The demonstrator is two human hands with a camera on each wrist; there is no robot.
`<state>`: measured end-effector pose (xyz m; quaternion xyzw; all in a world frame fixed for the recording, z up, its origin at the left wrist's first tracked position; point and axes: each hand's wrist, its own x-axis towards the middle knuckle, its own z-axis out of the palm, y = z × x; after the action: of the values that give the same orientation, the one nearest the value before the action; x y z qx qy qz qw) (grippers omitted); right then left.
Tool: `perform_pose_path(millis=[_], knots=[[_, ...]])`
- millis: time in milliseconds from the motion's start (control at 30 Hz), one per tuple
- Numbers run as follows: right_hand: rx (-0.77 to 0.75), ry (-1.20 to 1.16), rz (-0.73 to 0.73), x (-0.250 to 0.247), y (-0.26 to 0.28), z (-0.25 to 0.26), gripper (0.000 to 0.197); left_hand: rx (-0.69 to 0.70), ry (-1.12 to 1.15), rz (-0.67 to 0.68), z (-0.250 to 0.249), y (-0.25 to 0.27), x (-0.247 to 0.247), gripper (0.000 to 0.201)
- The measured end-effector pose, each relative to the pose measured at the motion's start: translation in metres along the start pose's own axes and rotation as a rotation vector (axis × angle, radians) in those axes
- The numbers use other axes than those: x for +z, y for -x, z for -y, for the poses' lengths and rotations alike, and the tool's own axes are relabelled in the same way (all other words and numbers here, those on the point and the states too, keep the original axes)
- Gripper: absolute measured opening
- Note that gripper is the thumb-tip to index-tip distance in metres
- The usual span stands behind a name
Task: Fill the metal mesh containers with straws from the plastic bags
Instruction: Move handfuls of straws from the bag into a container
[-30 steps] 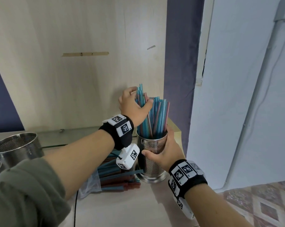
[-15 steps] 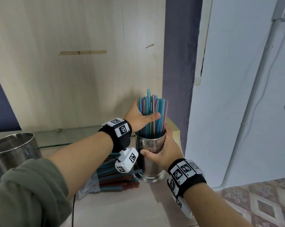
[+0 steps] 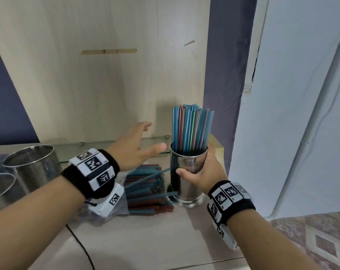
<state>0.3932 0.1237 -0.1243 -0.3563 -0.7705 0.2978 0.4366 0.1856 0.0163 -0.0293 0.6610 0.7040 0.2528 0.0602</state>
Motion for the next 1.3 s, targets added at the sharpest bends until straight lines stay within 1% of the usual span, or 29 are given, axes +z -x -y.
perform_pose_path(millis=[33, 133, 200, 267, 400, 533, 600, 667, 700, 733, 767, 800, 833, 867, 900, 967, 1000, 1033, 1100, 1167, 1233, 1300], knots=[[0.002, 0.005, 0.0, 0.0, -0.001, -0.001, 0.103, -0.011, -0.092, 0.03, 0.011, 0.013, -0.005, 0.109], [0.016, 0.027, 0.004, 0.001, -0.001, -0.002, 0.105, -0.095, -0.278, 0.153, 0.049, 0.042, -0.007, 0.132], [0.034, 0.025, 0.008, 0.002, -0.001, -0.002, 0.107, -0.15, -0.346, 0.226, 0.07, 0.056, 0.0, 0.139], [0.061, 0.035, 0.022, 0.002, -0.001, -0.002, 0.107, -0.159, -0.368, 0.259, 0.084, 0.065, 0.008, 0.142], [0.102, 0.097, 0.009, 0.001, 0.0, 0.001, 0.1, -0.13, -0.394, 0.259, 0.102, 0.068, 0.022, 0.15], [0.092, 0.069, 0.0, -0.004, 0.003, 0.01, 0.101, -0.145, -0.37, 0.266, 0.115, 0.065, 0.034, 0.155], [0.097, 0.073, 0.046, -0.008, 0.003, 0.012, 0.104, -0.142, -0.343, 0.249, 0.119, 0.062, 0.035, 0.155], [0.091, 0.113, 0.064, -0.013, 0.006, 0.013, 0.117, -0.141, -0.301, 0.222, 0.123, 0.061, 0.034, 0.154], [0.089, 0.192, 0.008, -0.014, 0.008, 0.016, 0.127, -0.142, -0.28, 0.208, 0.125, 0.06, 0.033, 0.153], [0.086, 0.289, -0.096, -0.015, 0.012, 0.021, 0.134, -0.14, -0.268, 0.195, 0.128, 0.059, 0.033, 0.152], [0.034, 0.378, -0.215, -0.016, 0.018, 0.031, 0.135, -0.136, -0.264, 0.186, 0.129, 0.058, 0.034, 0.151], [-0.08, 0.439, -0.293, -0.015, 0.026, 0.044, 0.129, -0.131, -0.266, 0.182, 0.131, 0.057, 0.035, 0.151], [-0.217, 0.462, -0.277, -0.012, 0.033, 0.061, 0.12, -0.129, -0.27, 0.179, 0.132, 0.057, 0.036, 0.15], [-0.318, 0.483, -0.159, -0.007, 0.038, 0.078, 0.112, -0.127, -0.271, 0.177, 0.132, 0.057, 0.037, 0.15], [-0.366, 0.518, 0.028, 0.001, 0.042, 0.091, 0.105, -0.131, -0.267, 0.176, 0.132, 0.056, 0.037, 0.149], [-0.363, 0.684, 0.414, 0.024, 0.041, 0.105, 0.101, -0.135, -0.256, 0.172, 0.132, 0.057, 0.036, 0.147], [-0.358, 0.784, 0.534, 0.037, 0.038, 0.107, 0.103, -0.131, -0.252, 0.17, 0.132, 0.057, 0.036, 0.147], [-0.352, 0.881, 0.61, 0.048, 0.034, 0.106, 0.107, -0.127, -0.247, 0.168, 0.132, 0.058, 0.035, 0.147], [-0.335, 1.048, 0.711, 0.066, 0.02, 0.102, 0.115, -0.125, -0.24, 0.168, 0.132, 0.059, 0.035, 0.147], [-0.292, 1.193, 0.807, 0.074, 0.007, 0.099, 0.119, -0.13, -0.231, 0.168, 0.13, 0.061, 0.033, 0.145], [-0.234, 1.268, 0.858, 0.078, -0.002, 0.101, 0.118, -0.136, -0.222, 0.161, 0.129, 0.062, 0.032, 0.144], [-0.194, 1.248, 0.881, 0.079, -0.007, 0.109, 0.109, -0.138, -0.211, 0.158, 0.128, 0.063, 0.031, 0.142]])
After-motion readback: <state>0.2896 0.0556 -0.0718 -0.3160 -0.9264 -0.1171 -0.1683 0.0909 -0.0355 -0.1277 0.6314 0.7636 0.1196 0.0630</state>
